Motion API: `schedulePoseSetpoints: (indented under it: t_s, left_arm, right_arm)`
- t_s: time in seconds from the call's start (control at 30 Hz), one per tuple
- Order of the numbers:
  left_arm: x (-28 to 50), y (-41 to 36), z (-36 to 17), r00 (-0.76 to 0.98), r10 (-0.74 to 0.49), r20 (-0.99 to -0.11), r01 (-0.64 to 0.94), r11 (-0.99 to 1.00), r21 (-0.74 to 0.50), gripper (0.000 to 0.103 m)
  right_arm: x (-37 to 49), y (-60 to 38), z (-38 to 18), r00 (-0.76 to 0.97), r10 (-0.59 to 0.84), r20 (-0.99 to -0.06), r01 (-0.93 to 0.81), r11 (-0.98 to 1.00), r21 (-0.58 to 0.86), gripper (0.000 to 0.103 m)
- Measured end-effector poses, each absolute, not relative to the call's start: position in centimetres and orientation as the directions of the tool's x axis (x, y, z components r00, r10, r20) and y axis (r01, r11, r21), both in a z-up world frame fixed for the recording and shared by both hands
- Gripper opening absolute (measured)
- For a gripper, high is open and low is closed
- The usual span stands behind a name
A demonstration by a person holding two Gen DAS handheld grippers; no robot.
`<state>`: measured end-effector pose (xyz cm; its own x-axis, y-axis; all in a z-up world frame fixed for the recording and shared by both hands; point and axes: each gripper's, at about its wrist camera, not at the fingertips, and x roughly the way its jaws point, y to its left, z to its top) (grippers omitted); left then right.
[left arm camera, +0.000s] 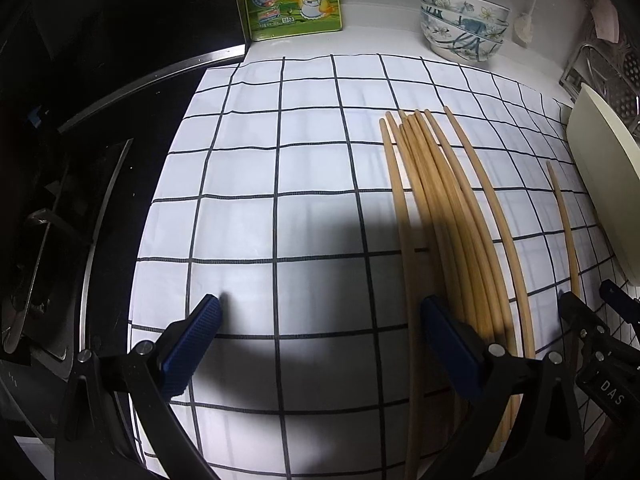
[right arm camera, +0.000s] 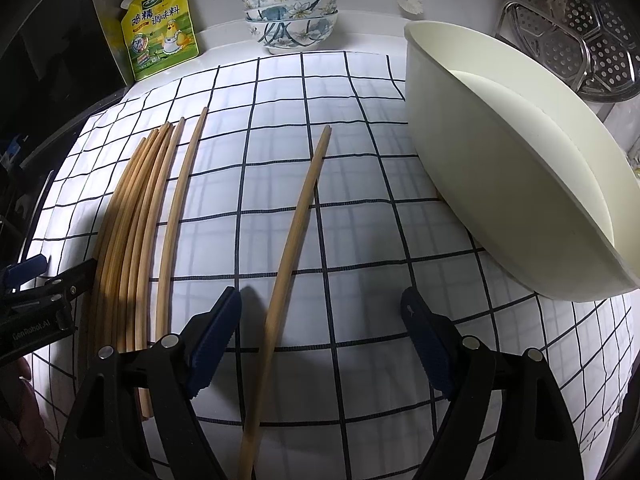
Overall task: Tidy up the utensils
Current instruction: 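Lower the right tool onto a loose chopstick while the left tool grasps another chopstick, then carry the held chopsticks in both tools over the white basin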
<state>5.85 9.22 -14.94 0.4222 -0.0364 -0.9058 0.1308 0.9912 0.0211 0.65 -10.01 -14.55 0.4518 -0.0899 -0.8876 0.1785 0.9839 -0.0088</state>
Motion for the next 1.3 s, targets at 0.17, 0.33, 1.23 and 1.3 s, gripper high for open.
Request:
schedulePoseSetpoints:
  t_s: [0.17, 0.33, 1.23, 1.3]
  left_arm:
    - [6.1, 9.2, -14.8, 0.419, -0.057, -0.906, 0.132, 0.991, -0.001, 0.086]
    - [6.0, 8.6, -14.4, 0.425, -0.068, -0.903, 0.148, 0.989, -0.005, 0.067]
    - [5.7, 9.5, -9.7, 0.371, -0.103, -0.923, 0.124, 0.99, -0.061, 0.007]
    - [5.5, 9.1, -8.4, 0.387, -0.11, -0.916, 0.125, 0.99, -0.066, 0.007]
  right_arm:
    - [0.9, -9.6, -14.4, 0.465, -0.085, -0.881, 0.155, 0.988, -0.013, 0.069]
    - [1.1, -9.2, -14.3, 0.464, -0.069, -0.883, 0.123, 0.992, -0.012, 0.057]
    - [0.8, -9.6, -8.9, 0.479, 0.141, -0.866, 0.046, 0.982, 0.186, 0.006]
    - [0.9, -10.1, -7.8, 0.497, 0.161, -0.853, 0.033, 0.979, 0.204, 0.006]
